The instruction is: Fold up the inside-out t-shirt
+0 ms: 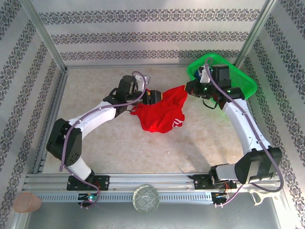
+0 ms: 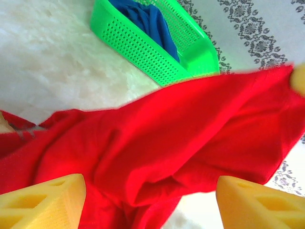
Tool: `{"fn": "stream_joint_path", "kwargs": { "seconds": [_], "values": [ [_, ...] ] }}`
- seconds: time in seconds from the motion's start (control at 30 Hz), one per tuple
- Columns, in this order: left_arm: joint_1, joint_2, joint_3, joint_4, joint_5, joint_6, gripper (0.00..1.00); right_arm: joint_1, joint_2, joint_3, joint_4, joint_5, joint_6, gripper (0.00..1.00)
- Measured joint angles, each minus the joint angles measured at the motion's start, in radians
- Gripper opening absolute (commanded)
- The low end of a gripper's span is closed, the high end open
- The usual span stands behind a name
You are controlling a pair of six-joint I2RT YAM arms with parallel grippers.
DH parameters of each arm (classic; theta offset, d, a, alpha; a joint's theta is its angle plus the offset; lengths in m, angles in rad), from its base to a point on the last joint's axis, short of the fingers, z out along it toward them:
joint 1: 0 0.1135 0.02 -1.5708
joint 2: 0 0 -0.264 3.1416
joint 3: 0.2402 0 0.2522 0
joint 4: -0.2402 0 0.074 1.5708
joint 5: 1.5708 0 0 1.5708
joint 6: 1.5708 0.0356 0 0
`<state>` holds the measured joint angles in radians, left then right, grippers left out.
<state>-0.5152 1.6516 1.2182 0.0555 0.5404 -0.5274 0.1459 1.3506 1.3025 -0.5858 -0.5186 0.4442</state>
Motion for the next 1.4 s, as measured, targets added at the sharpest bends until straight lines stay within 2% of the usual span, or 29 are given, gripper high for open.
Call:
{"fn": "stream_joint_path", "kwargs": {
  "seconds": [0.23, 0.57, 0.6, 0.63, 0.67, 0.7, 0.77, 0.8, 0.83, 0.93, 1.0, 1.1, 1.2, 1.23, 1.4],
  "values": [
    [-0.018, 0.059, 0.055, -0.038, -0.014, 0.058, 0.72, 0.008, -0.008, 0.0, -0.088, 0.059, -0.069, 0.0],
    [-0.116, 0.195, 0.174, -0.068, -0.019, 0.111, 0.71, 0.023, -0.041, 0.0, -0.092, 0.059, -0.077, 0.0],
    [-0.126, 0.212, 0.188, -0.072, -0.019, 0.117, 0.69, 0.028, -0.043, 0.0, -0.092, 0.058, -0.077, 0.0],
    [-0.13, 0.225, 0.2, -0.077, -0.02, 0.121, 0.66, 0.029, -0.043, 0.0, -0.092, 0.058, -0.077, 0.0],
    [-0.134, 0.242, 0.216, -0.084, -0.022, 0.127, 0.56, 0.029, -0.045, 0.0, -0.092, 0.058, -0.077, 0.0],
    [-0.139, 0.257, 0.23, -0.089, -0.023, 0.132, 0.41, 0.029, -0.047, 0.0, -0.092, 0.058, -0.076, 0.0],
    [-0.14, 0.276, 0.248, -0.103, -0.033, 0.142, 0.16, 0.029, -0.05, 0.0, -0.092, 0.058, -0.074, 0.0],
    [-0.139, 0.279, 0.253, -0.114, -0.04, 0.15, 0.06, 0.029, -0.051, 0.0, -0.092, 0.058, -0.074, 0.0],
    [-0.137, 0.28, 0.259, -0.127, -0.045, 0.156, 0.0, 0.028, -0.052, 0.0, -0.092, 0.058, -0.074, 0.0],
    [-0.124, 0.269, 0.293, -0.169, -0.043, 0.178, 0.0, 0.025, -0.052, 0.0, -0.092, 0.069, -0.078, 0.0],
    [-0.096, 0.228, 0.297, -0.193, -0.001, 0.18, 0.0, 0.016, -0.052, 0.0, -0.092, 0.103, -0.085, 0.0],
    [-0.018, 0.138, 0.308, -0.202, 0.129, 0.148, 0.0, -0.004, -0.049, -0.005, -0.091, 0.16, -0.095, 0.0],
    [0.057, 0.052, 0.307, -0.134, 0.291, 0.066, 0.0, -0.005, -0.037, -0.009, -0.061, 0.157, -0.1, 0.0],
    [0.07, 0.032, 0.298, -0.098, 0.336, 0.031, 0.04, 0.0, -0.035, -0.009, -0.041, 0.144, -0.1, 0.0],
    [0.088, 0.0, 0.201, 0.042, 0.449, -0.08, 0.49, -0.008, -0.037, -0.007, -0.018, 0.133, -0.084, 0.0]
  ]
}}
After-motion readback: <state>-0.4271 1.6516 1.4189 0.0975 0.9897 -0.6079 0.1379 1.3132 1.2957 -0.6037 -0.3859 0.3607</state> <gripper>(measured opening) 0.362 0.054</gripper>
